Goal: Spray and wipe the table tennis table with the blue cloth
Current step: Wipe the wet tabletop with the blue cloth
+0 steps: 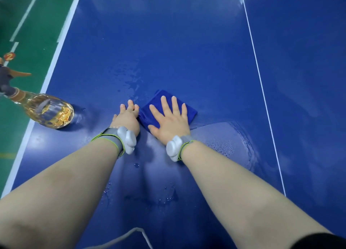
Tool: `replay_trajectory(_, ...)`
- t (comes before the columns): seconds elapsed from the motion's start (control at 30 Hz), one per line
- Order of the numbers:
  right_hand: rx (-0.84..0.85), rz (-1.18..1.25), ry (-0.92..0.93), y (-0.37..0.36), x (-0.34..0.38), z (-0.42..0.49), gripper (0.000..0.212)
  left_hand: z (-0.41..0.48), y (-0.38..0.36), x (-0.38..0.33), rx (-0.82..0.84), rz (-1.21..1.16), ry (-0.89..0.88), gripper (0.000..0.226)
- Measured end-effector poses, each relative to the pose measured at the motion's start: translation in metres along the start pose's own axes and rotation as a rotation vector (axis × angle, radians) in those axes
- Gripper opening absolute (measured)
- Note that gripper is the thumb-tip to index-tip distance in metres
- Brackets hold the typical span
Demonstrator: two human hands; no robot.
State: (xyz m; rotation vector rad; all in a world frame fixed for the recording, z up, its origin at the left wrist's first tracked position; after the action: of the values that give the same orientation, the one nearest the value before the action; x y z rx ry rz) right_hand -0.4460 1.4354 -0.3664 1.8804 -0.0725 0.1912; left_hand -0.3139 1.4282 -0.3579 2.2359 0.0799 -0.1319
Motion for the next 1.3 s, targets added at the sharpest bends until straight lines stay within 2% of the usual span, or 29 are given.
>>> replay_trajectory(0.13, -0.038, 0.079, -0.086, 0.009, -0.035, 0.002, 0.067, -0.004, 0.001, -0.002, -0.027, 0.009, -0.009, 0.071)
replay_trajectory(0.33, -0.138, 0.095, -0.508, 0.032, -0.176, -0.011, 0.069, -0.002, -0.006, 0.002, -0.121, 0.015, -0.073, 0.066)
replay_trajectory(0.43, -0.145, 0.149, -0.689, 0.034, -0.232, -0.026, 0.069, -0.006, -0.006, 0.003, -0.188, 0.063, -0.108, 0.05)
replay_trajectory(0.6, -0.117, 0.178, -0.826, 0.027, -0.224, -0.033, 0.07, -0.027, -0.017, 0.007, -0.186, 0.083, -0.133, 0.05)
replay_trajectory(0.67, -0.125, 0.185, -0.819, 0.024, -0.2, -0.034, 0.071, -0.037, -0.024, 0.013, -0.165, 0.088, -0.143, 0.053)
replay_trajectory(0.73, -0.139, 0.179, -0.732, 0.019, -0.163, -0.037, 0.072, -0.045, -0.029, 0.019, -0.148, 0.082, -0.145, 0.058)
replay_trajectory(0.83, -0.108, 0.122, -0.507, 0.005, -0.084, -0.047, 0.073, -0.056, -0.032, 0.022, -0.113, 0.073, -0.156, 0.063)
replay_trajectory(0.93, -0.023, 0.026, -0.206, -0.017, -0.004, -0.067, 0.074, -0.066, -0.038, 0.017, -0.067, 0.099, -0.166, 0.069)
replay_trajectory(1.03, 0.027, -0.015, -0.031, -0.028, 0.024, -0.08, 0.072, -0.074, -0.043, 0.012, -0.046, 0.108, -0.14, 0.065)
replay_trajectory(1.13, 0.027, 0.025, -0.049, -0.023, 0.005, -0.078, 0.073, -0.08, -0.049, 0.007, -0.034, 0.099, -0.127, 0.078)
replay_trajectory(1.23, -0.025, 0.058, -0.222, -0.013, -0.045, -0.077, 0.072, -0.083, -0.058, 0.001, 0.018, 0.098, -0.118, 0.102)
replay_trajectory(1.3, -0.056, 0.077, -0.36, -0.007, -0.089, -0.082, 0.072, -0.084, -0.063, 0.001, 0.048, 0.102, -0.111, 0.108)
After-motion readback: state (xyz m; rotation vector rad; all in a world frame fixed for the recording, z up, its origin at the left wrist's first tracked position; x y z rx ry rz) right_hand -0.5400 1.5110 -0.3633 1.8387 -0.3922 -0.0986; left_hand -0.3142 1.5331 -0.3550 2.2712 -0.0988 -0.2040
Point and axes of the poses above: each hand's wrist, its own z-axis towards the middle knuckle, its own y-axis out of the back of the hand, x = y × z, the point moved 8 cm from there along z, towards the middle knuckle, and after that the axes turned 14 degrees about -y, right-handed, at the moved point
